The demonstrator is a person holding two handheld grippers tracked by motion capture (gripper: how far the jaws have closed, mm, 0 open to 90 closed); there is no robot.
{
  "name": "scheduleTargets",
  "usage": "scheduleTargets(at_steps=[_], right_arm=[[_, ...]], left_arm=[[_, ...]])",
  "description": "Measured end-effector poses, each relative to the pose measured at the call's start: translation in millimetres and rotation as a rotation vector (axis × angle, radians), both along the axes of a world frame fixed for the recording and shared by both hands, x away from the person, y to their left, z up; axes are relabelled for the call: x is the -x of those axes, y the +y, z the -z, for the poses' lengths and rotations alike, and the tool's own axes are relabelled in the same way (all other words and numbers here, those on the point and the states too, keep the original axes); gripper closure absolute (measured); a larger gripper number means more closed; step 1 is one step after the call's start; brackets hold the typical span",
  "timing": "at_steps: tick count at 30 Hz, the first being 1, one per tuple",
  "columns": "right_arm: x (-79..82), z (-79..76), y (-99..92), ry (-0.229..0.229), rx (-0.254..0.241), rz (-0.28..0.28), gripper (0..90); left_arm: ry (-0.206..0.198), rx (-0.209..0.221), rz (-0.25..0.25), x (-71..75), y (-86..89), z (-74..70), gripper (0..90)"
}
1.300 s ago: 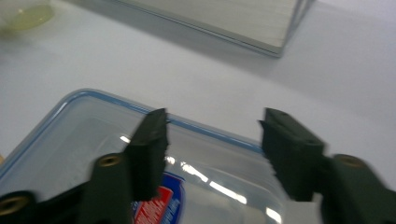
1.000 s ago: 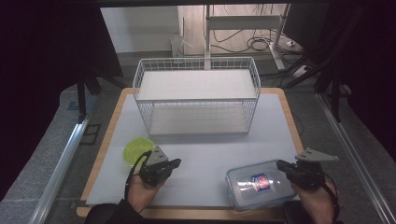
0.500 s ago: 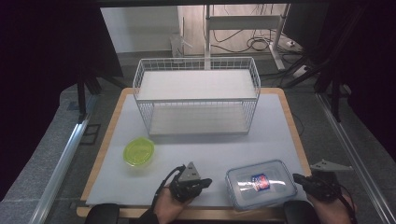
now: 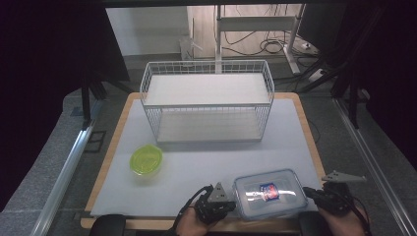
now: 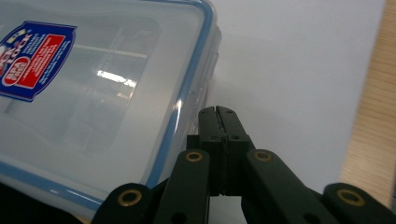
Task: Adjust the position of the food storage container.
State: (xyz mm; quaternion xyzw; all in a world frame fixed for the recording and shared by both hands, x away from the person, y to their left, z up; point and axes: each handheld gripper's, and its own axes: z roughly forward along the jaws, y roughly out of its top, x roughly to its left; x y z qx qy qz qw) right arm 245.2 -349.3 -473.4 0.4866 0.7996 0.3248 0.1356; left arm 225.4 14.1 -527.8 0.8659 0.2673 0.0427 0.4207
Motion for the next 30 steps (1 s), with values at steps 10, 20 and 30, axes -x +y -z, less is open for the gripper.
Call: scheduleTargets(at_steps=[10, 20, 30], right_arm=[[-11.2, 7.1, 28.3, 0.021, -0.042, -0.055, 90.0], [-34.9, 12.3, 67.2, 0.023, -0.068, -0.150, 90.0], [-67.8, 12.7, 120.8, -0.007, -0.059, -0.256, 90.0]], left_arm=[[0.040, -0.030, -0.110, -20.2, 31.2, -0.5, 89.1], [0.058, -0.095, -0.210, -37.6, 69.8, -3.0, 89.8], [0.064, -0.166, -0.317, -48.3, 111.0, -5.8, 89.8]])
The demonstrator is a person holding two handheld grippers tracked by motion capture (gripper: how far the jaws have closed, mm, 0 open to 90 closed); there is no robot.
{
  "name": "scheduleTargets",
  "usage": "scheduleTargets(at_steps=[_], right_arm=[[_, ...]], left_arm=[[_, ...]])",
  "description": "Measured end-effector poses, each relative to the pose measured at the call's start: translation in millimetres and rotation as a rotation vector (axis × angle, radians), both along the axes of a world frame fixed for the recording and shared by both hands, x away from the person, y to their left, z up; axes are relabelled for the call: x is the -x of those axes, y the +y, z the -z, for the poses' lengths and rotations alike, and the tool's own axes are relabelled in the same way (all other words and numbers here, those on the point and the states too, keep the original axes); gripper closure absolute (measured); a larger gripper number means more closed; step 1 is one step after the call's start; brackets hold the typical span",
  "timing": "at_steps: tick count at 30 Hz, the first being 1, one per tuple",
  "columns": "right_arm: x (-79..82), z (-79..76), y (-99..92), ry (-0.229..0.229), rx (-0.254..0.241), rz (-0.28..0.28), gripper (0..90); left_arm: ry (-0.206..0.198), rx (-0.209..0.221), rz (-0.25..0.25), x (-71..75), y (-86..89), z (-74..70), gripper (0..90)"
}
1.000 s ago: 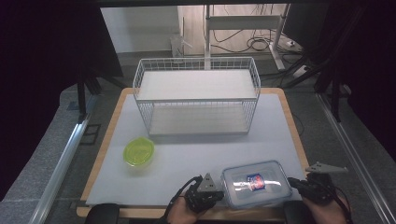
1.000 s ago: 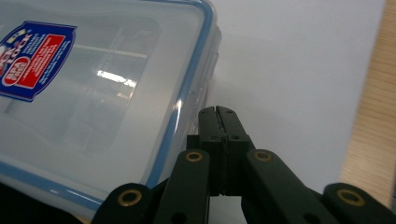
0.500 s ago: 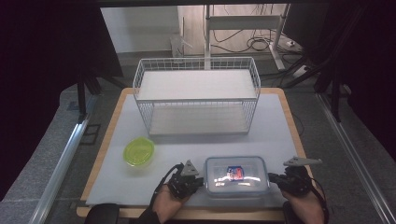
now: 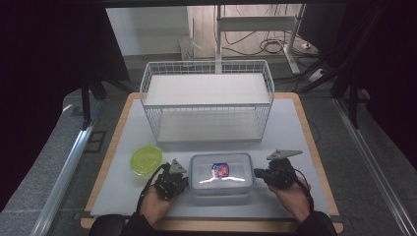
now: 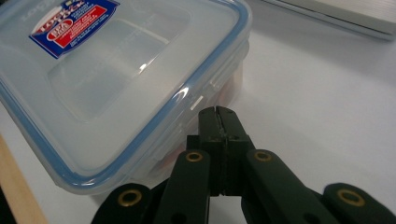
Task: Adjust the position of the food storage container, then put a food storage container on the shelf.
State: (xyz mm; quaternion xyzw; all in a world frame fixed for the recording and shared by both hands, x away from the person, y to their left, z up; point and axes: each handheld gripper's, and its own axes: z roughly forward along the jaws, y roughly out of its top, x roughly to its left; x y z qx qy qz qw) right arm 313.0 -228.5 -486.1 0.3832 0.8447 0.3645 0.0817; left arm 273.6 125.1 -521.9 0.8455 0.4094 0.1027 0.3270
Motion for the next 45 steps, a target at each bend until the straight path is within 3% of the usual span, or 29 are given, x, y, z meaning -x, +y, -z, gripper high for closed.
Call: scheduleTargets(at_steps=[6, 9, 13, 18, 21, 25, 32, 36, 40, 45], right_arm=[[-5.6, 6.2, 7.4, 0.013, 0.011, -0.027, 89.9], [-4.3, 3.8, 4.9, -0.016, 0.024, -0.025, 88.7], [-4.6, -1.1, -7.0, -0.062, 0.015, -0.013, 78.7], [-3.1, -2.0, -15.3, -0.075, 0.012, -0.011, 66.2], [-2.9, -1.4, -19.2, -0.084, -0.004, -0.013, 57.1], [-2.4, 0.1, -21.2, -0.096, -0.007, -0.025, 43.5], [-5.0, 5.6, -24.0, -0.101, -0.009, -0.031, 27.8], [-4.9, 3.4, -26.2, -0.111, -0.025, -0.018, 25.3], [-4.7, 0.5, -27.5, -0.125, -0.035, -0.002, 23.6], [-3.5, -2.7, -25.6, -0.115, -0.034, -0.005, 23.3]], left_arm=[[-0.002, 0.015, -0.006, -1.6, 8.0, 0.1, 85.6], [-0.022, 0.009, -0.013, 1.1, 12.0, -2.8, 82.0], [-0.073, 0.024, -0.042, 8.7, 27.8, -9.7, 75.8], [-0.118, 0.052, -0.070, 18.0, 44.3, -13.8, 67.1], [-0.145, 0.068, -0.061, 23.4, 47.8, -15.6, 57.1], [-0.177, 0.043, -0.045, 27.3, 46.8, -13.3, 41.9], [-0.166, 0.056, -0.029, 26.3, 48.1, -9.6, 23.9], [-0.155, 0.081, -0.016, 26.2, 45.4, -12.6, 16.3], [-0.129, 0.102, -0.006, 25.2, 45.3, -13.9, 12.2], [-0.125, 0.140, 0.017, 24.3, 43.6, -17.2, 9.7]])
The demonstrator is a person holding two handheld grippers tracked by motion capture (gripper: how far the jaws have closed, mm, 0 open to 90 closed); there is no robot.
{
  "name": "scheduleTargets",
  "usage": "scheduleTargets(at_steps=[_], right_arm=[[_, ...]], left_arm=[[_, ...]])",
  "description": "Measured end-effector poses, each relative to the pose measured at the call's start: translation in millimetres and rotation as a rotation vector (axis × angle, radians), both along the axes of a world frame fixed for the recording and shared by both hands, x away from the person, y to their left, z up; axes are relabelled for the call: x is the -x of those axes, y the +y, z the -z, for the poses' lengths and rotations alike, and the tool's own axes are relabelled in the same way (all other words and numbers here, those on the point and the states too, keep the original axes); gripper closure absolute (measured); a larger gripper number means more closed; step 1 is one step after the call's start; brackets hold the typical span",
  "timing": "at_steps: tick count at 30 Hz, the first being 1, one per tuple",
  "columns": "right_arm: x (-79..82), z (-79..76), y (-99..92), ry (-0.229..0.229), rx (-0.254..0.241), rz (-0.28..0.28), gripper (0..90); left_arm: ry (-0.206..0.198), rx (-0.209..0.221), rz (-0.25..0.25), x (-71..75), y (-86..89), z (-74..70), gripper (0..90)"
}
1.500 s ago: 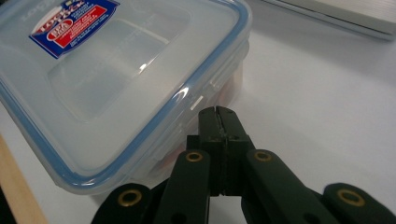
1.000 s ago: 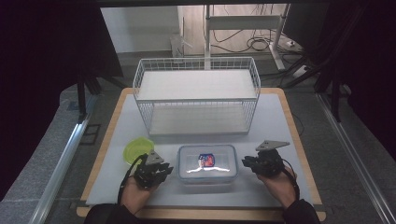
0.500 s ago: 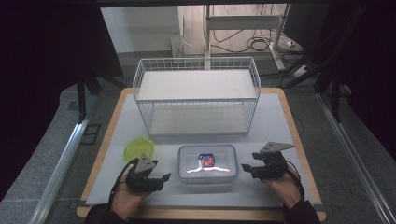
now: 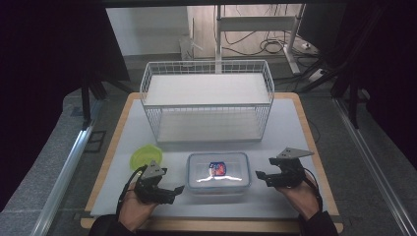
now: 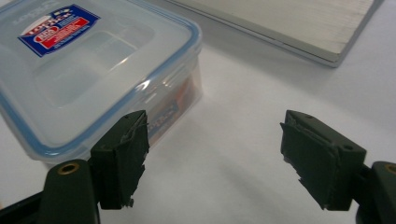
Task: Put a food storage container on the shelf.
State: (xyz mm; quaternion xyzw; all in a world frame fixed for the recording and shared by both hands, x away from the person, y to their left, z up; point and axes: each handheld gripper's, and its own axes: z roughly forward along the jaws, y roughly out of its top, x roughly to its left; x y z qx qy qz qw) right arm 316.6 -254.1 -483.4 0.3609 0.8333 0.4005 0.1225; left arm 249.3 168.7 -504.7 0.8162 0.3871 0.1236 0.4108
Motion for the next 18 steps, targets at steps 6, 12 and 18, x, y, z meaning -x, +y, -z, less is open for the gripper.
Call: scheduleTargets(at_steps=[6, 12, 18], right_arm=[[0.0, -6.7, 4.3, 0.024, -0.023, -0.004, 20.1], [-1.9, -11.7, 11.7, 0.082, -0.048, -0.024, 12.6], [-3.1, -13.4, 27.8, 0.122, -0.051, -0.068, 10.0]], left_arm=[[0.019, 0.023, 0.017, -5.2, -6.9, -5.9, 8.5], [0.076, 0.066, 0.034, -17.0, -12.8, -11.0, 5.5], [0.144, 0.119, 0.044, -34.4, -17.7, -7.7, 3.5]])
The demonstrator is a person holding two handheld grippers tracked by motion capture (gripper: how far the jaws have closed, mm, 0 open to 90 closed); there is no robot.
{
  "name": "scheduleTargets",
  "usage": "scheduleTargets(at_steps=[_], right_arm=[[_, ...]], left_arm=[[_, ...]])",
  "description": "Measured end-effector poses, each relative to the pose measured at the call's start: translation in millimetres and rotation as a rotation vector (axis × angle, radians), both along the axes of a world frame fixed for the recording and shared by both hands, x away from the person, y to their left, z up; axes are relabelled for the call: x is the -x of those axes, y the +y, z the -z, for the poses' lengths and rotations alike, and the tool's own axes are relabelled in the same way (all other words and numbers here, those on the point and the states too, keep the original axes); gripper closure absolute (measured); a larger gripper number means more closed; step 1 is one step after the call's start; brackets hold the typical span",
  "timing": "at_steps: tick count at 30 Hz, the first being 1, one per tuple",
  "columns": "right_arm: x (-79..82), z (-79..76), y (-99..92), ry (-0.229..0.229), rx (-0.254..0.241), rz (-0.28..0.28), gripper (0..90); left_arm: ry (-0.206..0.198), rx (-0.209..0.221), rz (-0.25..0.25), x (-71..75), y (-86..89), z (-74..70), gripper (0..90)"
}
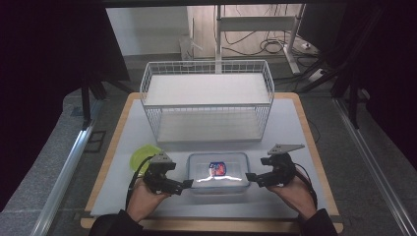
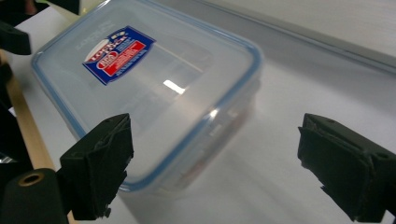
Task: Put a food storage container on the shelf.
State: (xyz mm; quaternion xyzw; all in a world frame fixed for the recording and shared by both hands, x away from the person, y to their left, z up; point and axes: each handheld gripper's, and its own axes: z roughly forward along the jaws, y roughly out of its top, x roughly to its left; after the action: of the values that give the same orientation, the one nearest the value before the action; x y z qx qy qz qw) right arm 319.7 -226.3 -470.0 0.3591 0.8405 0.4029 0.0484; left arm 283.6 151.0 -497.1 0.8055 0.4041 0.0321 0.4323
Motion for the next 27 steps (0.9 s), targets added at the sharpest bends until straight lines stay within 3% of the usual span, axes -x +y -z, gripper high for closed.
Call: scheduleTargets(at_steps=[7, 10, 12, 16, 19, 21, 25, 27], right_arm=[[-8.6, 11.2, 13.1, 0.094, -0.042, -0.054, 9.0], [-14.5, 20.1, 20.0, 0.159, -0.059, -0.086, 8.5], [-15.6, 21.6, 21.0, 0.175, -0.071, -0.090, 7.1], [-21.5, 28.0, 21.6, 0.244, -0.110, -0.090, 6.9], [-22.1, 27.6, 18.8, 0.261, -0.122, -0.083, 11.8], [-21.1, 24.9, 15.9, 0.265, -0.124, -0.080, 15.0], [-17.8, 23.5, 13.8, 0.275, -0.123, -0.077, 18.5], [-14.8, 20.7, 10.8, 0.272, -0.137, -0.063, 25.1]], left_arm=[[0.068, 0.030, 0.032, -17.0, -13.5, 9.4, 2.7], [0.110, 0.069, 0.063, -21.3, -18.6, 14.3, 0.3], [0.144, 0.093, 0.086, -25.0, -21.6, 18.4, 0.0], [0.186, 0.141, 0.075, -29.2, -18.9, 23.9, 0.0], [0.184, 0.127, 0.077, -27.4, -19.9, 22.1, 0.0], [0.155, 0.094, 0.091, -23.1, -19.9, 17.4, 1.1], [0.168, 0.150, 0.085, -17.6, -9.7, 18.5, 11.2], [0.145, 0.147, 0.093, -10.2, -6.1, 16.2, 17.3]])
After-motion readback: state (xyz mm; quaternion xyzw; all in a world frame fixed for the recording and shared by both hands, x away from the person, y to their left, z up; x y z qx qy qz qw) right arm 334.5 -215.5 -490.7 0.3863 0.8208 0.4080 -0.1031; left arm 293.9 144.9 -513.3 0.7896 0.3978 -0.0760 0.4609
